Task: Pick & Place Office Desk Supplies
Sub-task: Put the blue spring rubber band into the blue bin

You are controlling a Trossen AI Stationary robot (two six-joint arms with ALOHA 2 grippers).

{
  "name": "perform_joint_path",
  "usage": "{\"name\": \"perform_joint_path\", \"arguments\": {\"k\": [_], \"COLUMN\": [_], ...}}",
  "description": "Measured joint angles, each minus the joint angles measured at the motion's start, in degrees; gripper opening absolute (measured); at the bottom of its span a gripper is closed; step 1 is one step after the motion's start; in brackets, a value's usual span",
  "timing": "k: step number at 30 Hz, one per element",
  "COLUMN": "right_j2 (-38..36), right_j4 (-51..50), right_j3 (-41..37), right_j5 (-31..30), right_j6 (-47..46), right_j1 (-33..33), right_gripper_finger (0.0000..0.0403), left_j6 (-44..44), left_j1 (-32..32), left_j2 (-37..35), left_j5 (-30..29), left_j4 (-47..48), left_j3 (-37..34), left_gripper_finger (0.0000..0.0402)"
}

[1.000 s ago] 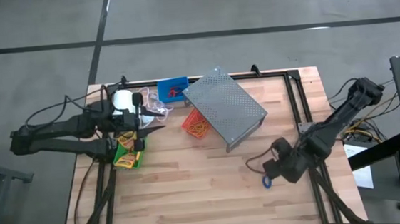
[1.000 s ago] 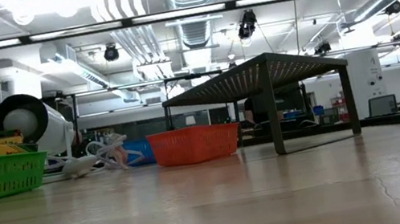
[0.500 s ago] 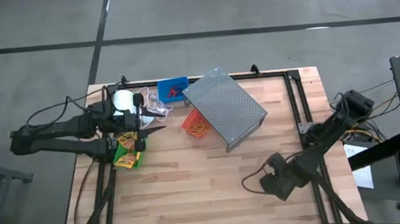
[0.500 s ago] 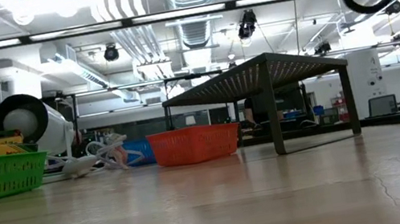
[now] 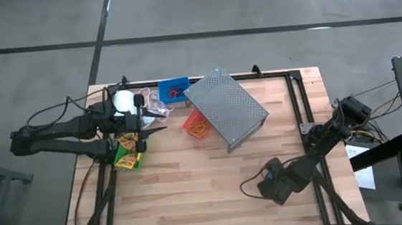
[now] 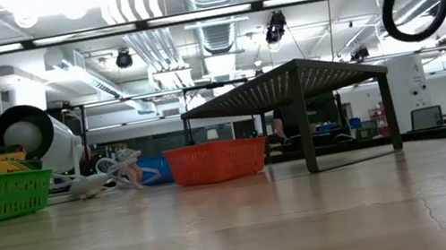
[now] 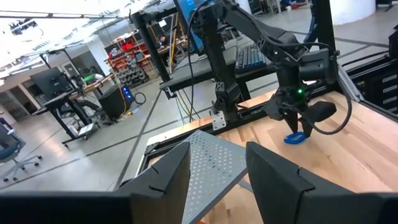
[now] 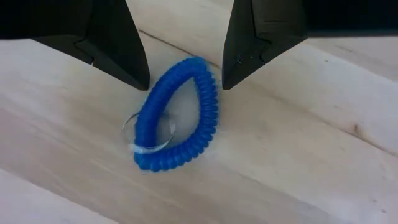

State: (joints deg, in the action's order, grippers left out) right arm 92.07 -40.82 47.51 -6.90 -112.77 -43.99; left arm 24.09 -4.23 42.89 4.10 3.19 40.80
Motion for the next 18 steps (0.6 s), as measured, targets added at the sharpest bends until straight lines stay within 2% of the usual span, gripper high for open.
{"name": "perform_joint_path", "arguments": {"k": [12,18], "right_j2": [-0.81,-0.81], "right_j4": [-0.98,-4.90], "right_j3": [0.07,0.07], "right_j5": [-0.36,-0.59], "right_j6": [-1.88,-4.17], "right_j1": [0.12,0.11], "right_gripper_finger": [0.0201,0.0201], "left_j6": [0.15,0.14], "left_j1": [0.00,0.00], "left_j2": [0.00,0.00], "left_j5": [0.00,0.01], "left_j4": [0.04,0.04], "left_j3": [0.00,0.00], "left_gripper_finger": [0.0159,0.0159]}}
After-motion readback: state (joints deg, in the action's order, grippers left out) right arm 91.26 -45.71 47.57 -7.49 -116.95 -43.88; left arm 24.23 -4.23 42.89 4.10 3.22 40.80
